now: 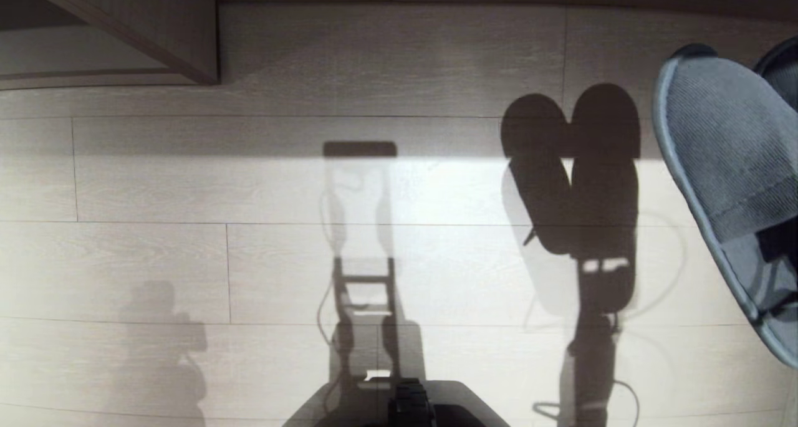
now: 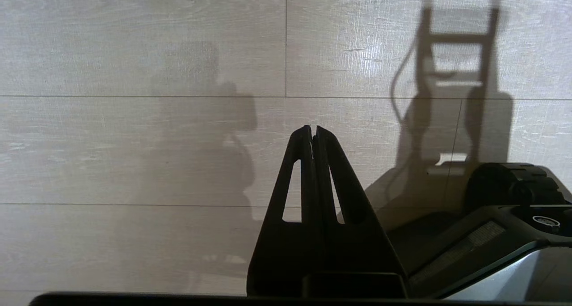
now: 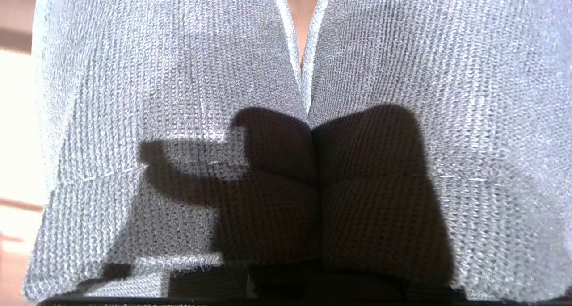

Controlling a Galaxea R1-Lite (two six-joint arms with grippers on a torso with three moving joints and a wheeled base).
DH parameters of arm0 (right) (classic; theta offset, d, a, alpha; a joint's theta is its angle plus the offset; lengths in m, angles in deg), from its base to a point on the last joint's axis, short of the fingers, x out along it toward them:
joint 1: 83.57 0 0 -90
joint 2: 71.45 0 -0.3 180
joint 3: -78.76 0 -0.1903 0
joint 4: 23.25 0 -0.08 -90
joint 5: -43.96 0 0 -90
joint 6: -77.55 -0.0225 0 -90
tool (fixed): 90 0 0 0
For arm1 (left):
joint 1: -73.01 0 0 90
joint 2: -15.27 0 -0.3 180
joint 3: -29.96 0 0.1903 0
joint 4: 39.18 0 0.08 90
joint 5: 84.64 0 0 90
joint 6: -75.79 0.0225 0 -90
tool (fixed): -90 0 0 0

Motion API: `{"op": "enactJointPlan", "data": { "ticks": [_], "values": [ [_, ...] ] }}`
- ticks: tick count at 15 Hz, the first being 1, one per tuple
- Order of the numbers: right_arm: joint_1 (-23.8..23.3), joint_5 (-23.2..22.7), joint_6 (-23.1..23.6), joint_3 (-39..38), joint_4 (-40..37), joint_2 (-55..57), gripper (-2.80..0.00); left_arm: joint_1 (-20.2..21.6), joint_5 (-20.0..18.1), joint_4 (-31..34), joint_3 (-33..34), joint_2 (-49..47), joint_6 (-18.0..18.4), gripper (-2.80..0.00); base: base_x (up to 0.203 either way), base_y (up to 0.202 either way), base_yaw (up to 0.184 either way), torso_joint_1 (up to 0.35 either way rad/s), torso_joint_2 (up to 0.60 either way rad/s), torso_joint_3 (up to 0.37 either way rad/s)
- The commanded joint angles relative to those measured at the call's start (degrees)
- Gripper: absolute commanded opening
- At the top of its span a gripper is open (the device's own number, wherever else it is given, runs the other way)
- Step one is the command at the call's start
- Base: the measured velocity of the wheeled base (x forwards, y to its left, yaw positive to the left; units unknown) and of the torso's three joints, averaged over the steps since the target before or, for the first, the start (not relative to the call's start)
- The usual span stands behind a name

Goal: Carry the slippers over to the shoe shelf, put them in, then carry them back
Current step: Place the slippers into the shoe cabinet

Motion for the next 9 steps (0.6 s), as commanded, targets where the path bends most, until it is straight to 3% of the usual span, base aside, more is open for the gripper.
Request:
{"op": "enactJointPlan", "data": {
  "ticks": [1,9],
  "values": [
    [-1.3,-0.2,0.1,-2.3,-2.2,-11.0,-2.8,0.0,0.0,0.0,0.1,0.0,0.0,-2.8,0.0,0.0,0.0,0.0,0.0,0.0],
    [-3.0,-3.9,-0.6,-17.6,-17.6,-41.6,-2.8,0.0,0.0,0.0,0.1,0.0,0.0,-2.8,0.0,0.0,0.0,0.0,0.0,0.0]
  ]
}}
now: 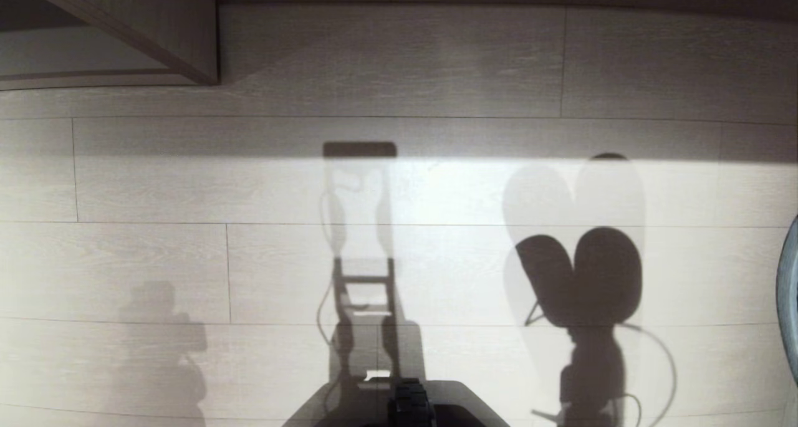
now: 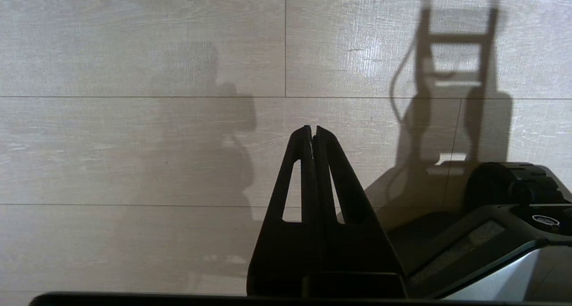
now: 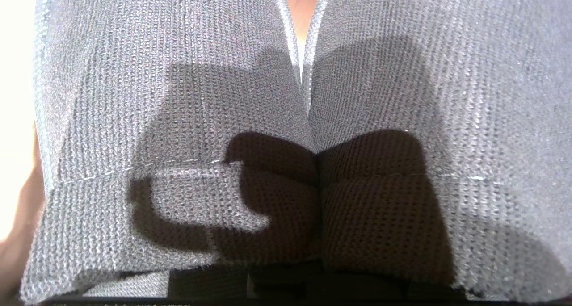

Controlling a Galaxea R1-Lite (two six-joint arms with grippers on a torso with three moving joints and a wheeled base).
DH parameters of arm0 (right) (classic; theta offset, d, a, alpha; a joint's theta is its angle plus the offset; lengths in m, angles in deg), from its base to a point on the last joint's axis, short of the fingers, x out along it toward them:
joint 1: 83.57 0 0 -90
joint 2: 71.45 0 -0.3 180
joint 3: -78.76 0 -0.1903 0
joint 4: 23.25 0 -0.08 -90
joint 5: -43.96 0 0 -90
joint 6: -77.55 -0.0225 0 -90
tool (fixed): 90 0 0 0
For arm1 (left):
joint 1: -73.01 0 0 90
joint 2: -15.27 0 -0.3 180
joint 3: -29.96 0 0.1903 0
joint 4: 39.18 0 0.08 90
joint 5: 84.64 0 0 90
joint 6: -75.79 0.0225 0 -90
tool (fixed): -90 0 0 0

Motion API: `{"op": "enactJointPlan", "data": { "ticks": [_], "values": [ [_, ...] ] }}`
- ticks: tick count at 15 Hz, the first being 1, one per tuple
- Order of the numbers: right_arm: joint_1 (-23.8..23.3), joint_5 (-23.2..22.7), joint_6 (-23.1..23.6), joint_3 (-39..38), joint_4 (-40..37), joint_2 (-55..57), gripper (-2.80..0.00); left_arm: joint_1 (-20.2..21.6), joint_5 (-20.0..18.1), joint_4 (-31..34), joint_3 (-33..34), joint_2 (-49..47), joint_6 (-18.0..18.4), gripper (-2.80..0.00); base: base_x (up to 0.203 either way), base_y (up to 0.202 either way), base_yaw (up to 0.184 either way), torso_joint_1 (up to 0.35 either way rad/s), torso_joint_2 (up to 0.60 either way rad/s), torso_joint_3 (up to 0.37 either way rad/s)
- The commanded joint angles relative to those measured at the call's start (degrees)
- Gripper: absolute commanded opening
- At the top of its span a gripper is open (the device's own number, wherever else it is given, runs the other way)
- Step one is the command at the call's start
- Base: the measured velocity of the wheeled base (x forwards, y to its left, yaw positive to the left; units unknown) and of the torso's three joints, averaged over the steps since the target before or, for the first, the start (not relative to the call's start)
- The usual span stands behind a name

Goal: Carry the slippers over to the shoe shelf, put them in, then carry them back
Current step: Place the slippers into the shoe cabinet

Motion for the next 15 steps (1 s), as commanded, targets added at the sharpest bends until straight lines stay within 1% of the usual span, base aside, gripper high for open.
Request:
{"op": "enactJointPlan", "data": {
  "ticks": [1,4,6,7,9,10,11,15],
  "values": [
    [-0.4,-0.7,-0.2,-4.7,-1.8,-10.1,-2.8,0.0,0.0,0.0,0.1,0.0,-0.1,-2.8,0.0,0.0,0.0,0.0,0.0,0.0],
    [-0.9,-2.0,-0.7,-12.2,-5.1,-16.6,-2.8,0.0,0.0,0.0,0.1,0.0,-0.1,-2.8,0.0,0.0,0.0,0.0,0.0,0.0],
    [-0.9,-1.4,-0.7,-15.9,-8.1,-19.4,-2.8,0.0,0.0,0.0,0.1,0.0,-0.1,-2.8,0.0,0.0,0.0,0.0,0.0,0.0],
    [-0.9,0.0,-0.8,-16.6,-9.4,-19.4,-2.8,0.0,0.0,0.0,0.1,0.0,-0.1,-2.8,0.0,0.0,0.0,0.0,0.0,0.0],
    [-0.9,0.6,-0.8,-16.6,-10.1,-19.4,-2.8,0.0,0.0,0.0,0.1,0.0,-0.1,-2.8,0.0,0.0,0.0,0.0,0.0,0.0],
    [-0.9,1.3,-1.0,-16.6,-11.9,-19.4,-2.8,0.1,0.0,0.0,0.1,0.0,-0.1,-2.8,0.0,0.0,0.0,0.0,0.0,0.0],
    [-0.9,2.1,-1.4,-16.6,-16.0,-19.4,-2.8,0.0,0.0,0.0,0.1,0.0,-0.1,-2.8,0.0,0.0,0.0,0.0,0.0,0.0],
    [-0.9,2.4,-1.9,-16.6,-16.5,-19.4,-2.8,0.1,0.0,0.0,0.1,0.0,-0.2,-2.8,0.0,0.0,0.0,0.0,0.0,0.0]
  ]
}}
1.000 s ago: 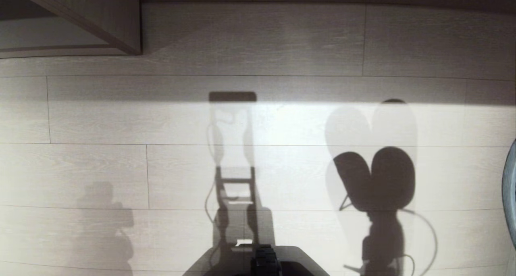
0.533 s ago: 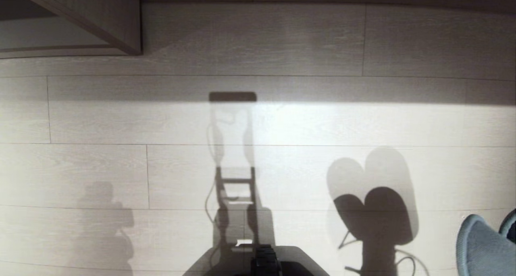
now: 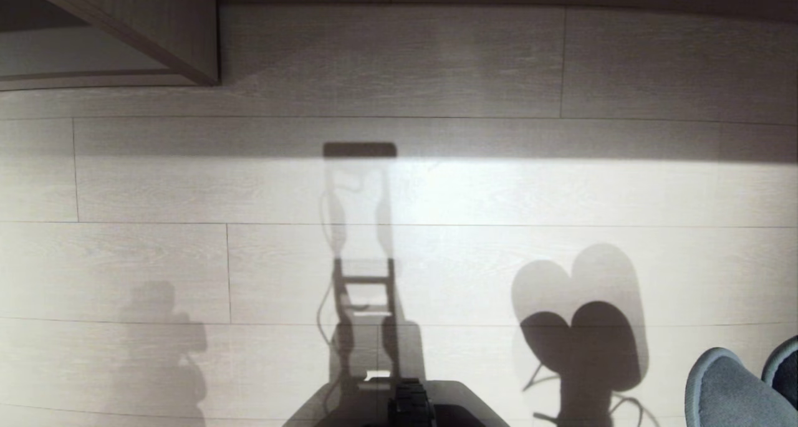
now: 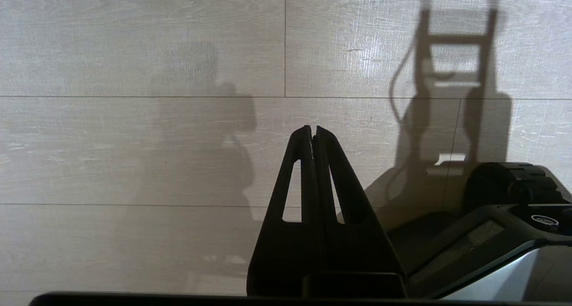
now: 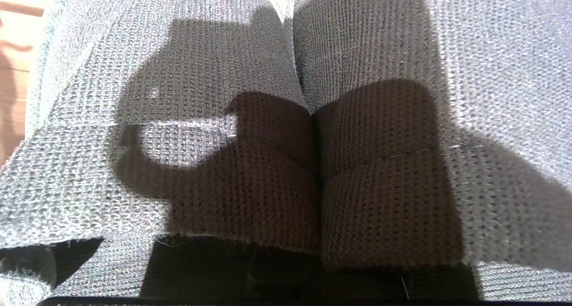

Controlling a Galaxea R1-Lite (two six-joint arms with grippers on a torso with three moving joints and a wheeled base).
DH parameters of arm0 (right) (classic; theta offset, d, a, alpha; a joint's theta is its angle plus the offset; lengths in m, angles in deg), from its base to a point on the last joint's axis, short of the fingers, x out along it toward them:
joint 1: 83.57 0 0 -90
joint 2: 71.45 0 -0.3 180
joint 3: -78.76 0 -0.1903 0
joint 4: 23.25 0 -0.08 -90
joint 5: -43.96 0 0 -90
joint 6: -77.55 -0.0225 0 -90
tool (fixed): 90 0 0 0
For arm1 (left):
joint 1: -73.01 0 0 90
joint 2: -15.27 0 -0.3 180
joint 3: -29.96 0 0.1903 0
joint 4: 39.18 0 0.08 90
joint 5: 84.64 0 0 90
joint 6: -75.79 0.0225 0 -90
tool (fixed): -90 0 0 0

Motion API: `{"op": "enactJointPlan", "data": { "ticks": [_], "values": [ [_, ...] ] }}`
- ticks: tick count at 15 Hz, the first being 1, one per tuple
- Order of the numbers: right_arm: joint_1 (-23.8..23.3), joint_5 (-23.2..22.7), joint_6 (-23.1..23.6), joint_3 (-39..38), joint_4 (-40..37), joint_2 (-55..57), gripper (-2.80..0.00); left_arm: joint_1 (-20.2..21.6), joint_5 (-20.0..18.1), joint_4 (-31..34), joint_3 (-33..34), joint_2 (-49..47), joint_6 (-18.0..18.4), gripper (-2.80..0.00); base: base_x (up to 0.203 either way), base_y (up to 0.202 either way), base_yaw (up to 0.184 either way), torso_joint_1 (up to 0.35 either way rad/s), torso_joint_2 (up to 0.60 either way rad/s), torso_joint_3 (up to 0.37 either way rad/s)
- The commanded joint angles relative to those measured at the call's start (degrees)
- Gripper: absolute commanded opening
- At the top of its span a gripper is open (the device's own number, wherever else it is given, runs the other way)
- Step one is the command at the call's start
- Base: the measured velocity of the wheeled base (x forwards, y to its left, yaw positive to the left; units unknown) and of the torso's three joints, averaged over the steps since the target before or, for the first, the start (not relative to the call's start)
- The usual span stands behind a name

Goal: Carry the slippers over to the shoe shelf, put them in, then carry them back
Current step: Place the slippers into the shoe cabinet

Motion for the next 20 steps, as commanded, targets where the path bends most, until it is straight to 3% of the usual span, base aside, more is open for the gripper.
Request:
{"op": "enactJointPlan", "data": {
  "ticks": [1,11,20],
  "values": [
    [0.0,0.0,0.0,-0.1,-0.6,0.0,-2.8,0.0,0.0,0.0,0.1,0.0,-0.1,-2.8,0.0,0.0,0.0,0.0,0.0,0.0],
    [0.0,0.0,-1.1,-0.1,-0.6,0.0,-2.8,0.0,0.0,0.0,0.1,0.0,-0.1,-2.8,0.0,0.0,0.0,0.0,0.0,0.004],
    [0.0,0.1,-1.6,-0.1,-0.6,0.0,-2.8,0.0,0.0,0.0,0.1,0.0,-0.1,-2.8,0.0,0.0,0.0,0.002,0.0,0.19]
  ]
}}
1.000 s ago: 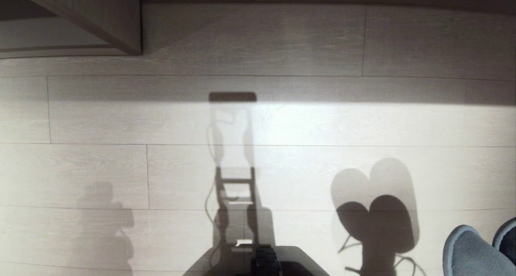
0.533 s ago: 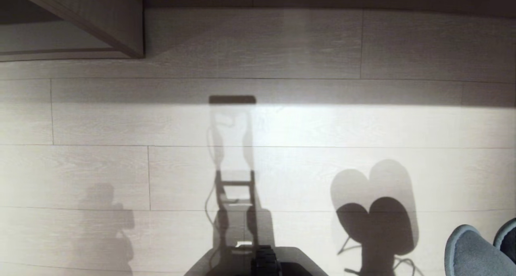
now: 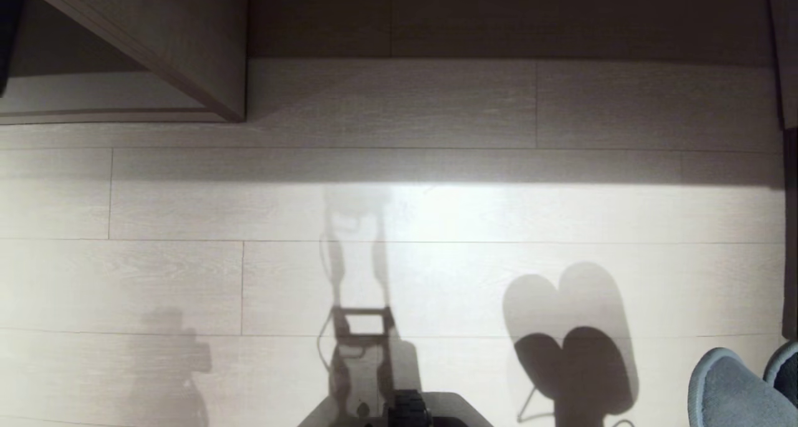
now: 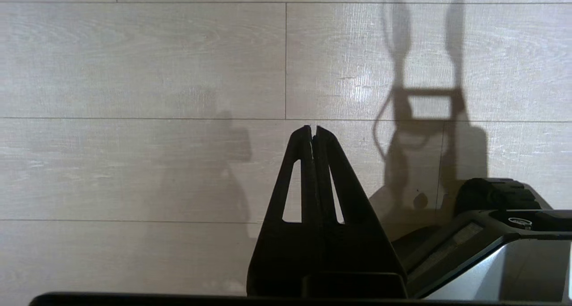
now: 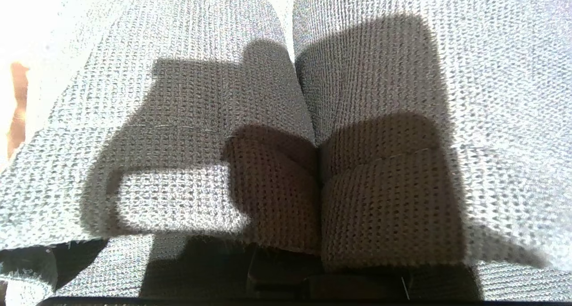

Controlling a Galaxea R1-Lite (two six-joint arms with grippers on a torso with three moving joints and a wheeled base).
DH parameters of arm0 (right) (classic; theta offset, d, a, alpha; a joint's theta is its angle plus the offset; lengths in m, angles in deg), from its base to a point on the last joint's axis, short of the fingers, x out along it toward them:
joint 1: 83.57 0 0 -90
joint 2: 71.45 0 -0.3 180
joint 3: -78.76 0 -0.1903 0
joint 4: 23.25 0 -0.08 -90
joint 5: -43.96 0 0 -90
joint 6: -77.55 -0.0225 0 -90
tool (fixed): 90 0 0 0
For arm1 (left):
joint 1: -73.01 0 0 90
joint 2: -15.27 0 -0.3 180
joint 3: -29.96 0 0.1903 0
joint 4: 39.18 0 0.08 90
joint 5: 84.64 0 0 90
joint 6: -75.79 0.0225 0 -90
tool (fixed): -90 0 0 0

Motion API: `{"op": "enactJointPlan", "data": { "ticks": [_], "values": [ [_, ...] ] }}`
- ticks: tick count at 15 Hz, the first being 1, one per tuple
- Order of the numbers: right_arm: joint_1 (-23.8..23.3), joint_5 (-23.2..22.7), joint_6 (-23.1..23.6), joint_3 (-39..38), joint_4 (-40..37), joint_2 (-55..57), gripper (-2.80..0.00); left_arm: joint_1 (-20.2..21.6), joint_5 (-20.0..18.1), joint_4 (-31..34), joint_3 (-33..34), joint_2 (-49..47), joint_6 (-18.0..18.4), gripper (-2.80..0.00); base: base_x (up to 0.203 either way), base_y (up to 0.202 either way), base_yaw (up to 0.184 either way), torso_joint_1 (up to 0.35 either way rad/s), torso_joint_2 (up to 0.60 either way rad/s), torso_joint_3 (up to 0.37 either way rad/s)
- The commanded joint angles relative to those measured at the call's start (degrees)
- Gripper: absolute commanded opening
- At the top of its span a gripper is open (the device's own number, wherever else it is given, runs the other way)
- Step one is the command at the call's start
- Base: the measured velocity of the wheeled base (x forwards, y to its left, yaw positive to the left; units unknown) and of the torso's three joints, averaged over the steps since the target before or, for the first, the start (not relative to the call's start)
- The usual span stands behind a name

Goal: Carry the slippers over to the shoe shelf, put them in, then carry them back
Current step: Place the slippers into the shoe cabinet

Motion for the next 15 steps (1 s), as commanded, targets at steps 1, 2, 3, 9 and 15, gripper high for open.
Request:
{"op": "enactJointPlan", "data": {
  "ticks": [1,2,3,9,15],
  "values": [
    [0.0,0.0,0.1,0.0,0.0,0.0,-2.8,0.0,0.0,0.0,0.1,0.0,0.0,-2.8,0.0,0.0,0.0,0.006,0.0,0.204],
    [0.0,0.2,0.0,0.0,0.0,0.0,-2.8,0.1,0.0,0.0,0.1,0.0,0.0,-2.8,0.0,0.0,0.0,0.001,0.0,0.201],
    [0.0,0.2,-0.2,0.0,0.0,0.0,-2.8,0.0,0.0,0.0,0.1,0.0,0.0,-2.8,0.0,0.0,0.0,0.002,0.0,0.207],
    [0.0,0.2,-0.7,0.0,0.0,0.0,-2.8,0.0,0.0,0.0,0.1,0.0,0.0,-2.8,0.0,0.0,0.0,0.002,0.0,0.204],
    [0.0,0.2,-0.7,0.0,0.0,0.0,-2.8,0.0,0.0,0.0,0.1,0.0,0.0,-2.8,0.0,0.0,0.0,0.002,0.0,0.2]
  ]
}}
